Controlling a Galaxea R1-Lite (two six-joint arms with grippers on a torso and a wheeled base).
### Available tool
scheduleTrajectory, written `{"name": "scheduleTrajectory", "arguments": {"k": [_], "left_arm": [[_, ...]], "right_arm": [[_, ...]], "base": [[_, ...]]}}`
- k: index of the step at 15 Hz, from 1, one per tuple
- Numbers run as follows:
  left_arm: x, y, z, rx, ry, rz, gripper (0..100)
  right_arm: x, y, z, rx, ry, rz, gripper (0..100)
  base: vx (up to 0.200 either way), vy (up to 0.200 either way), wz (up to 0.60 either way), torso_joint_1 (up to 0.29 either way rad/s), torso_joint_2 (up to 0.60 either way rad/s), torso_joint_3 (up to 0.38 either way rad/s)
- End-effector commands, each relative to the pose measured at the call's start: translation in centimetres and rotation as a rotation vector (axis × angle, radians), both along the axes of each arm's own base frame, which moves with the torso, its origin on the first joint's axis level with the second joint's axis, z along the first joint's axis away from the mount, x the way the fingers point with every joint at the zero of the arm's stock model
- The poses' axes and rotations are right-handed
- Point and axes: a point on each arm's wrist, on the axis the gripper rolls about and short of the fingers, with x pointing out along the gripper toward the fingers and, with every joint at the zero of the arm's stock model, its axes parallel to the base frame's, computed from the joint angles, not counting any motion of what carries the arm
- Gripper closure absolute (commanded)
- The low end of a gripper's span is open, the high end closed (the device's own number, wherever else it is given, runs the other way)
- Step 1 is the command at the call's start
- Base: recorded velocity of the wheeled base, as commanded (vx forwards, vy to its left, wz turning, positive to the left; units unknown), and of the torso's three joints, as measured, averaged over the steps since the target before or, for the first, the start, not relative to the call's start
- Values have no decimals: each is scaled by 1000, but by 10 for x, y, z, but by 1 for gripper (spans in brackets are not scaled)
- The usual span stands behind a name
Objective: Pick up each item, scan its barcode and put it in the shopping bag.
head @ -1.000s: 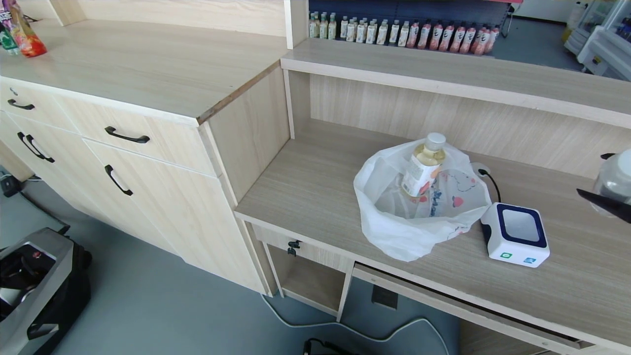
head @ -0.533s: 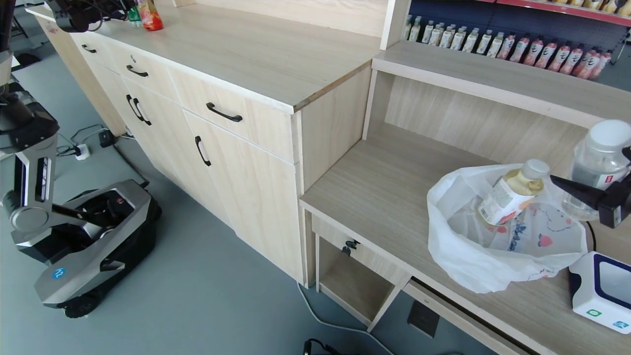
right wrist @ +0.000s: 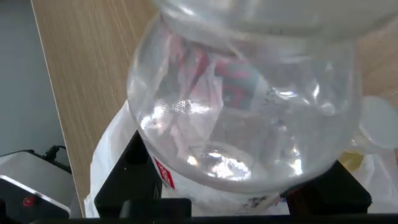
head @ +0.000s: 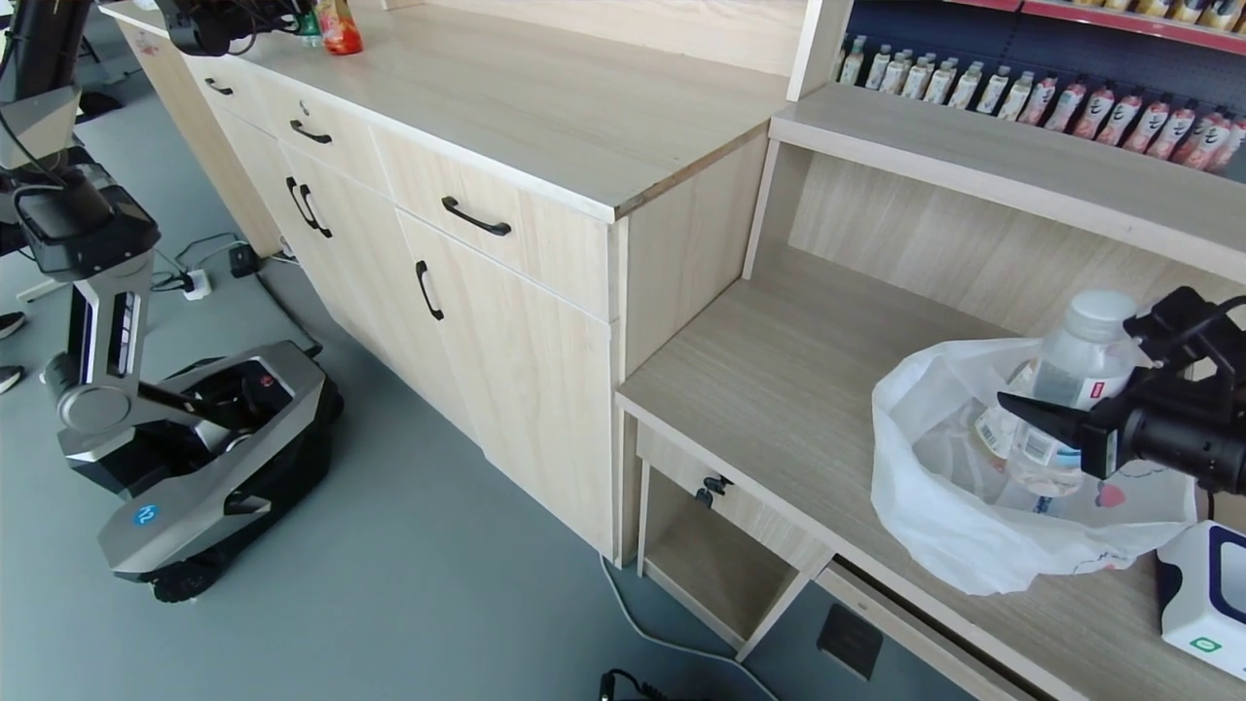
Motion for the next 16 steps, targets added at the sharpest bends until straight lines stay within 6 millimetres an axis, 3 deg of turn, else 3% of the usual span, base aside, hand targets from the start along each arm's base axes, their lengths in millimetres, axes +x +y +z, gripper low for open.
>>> {"name": "scheduleTrajectory", "arguments": {"k": [1, 7, 10, 14, 15, 16], "left_arm": [[0, 0, 0, 0, -1, 0, 0], [0, 0, 0, 0, -1, 0, 0], [0, 0, 0, 0, -1, 0, 0], [0, 0, 0, 0, -1, 0, 0], [0, 0, 0, 0, -1, 0, 0], [0, 0, 0, 0, -1, 0, 0]], "right_arm": [[20, -2, -34, 77, 91, -5, 100], [59, 11, -81, 205, 89, 36, 100], [63, 12, -93, 203, 69, 44, 100], [64, 7, -93, 203, 65, 27, 100], [63, 6, -92, 203, 65, 23, 0], [61, 6, -88, 208, 59, 22, 0]], "base": [[0, 0, 0, 0, 0, 0], [0, 0, 0, 0, 0, 0], [0, 0, 0, 0, 0, 0], [0, 0, 0, 0, 0, 0], [0, 0, 0, 0, 0, 0], [0, 0, 0, 0, 0, 0]]}}
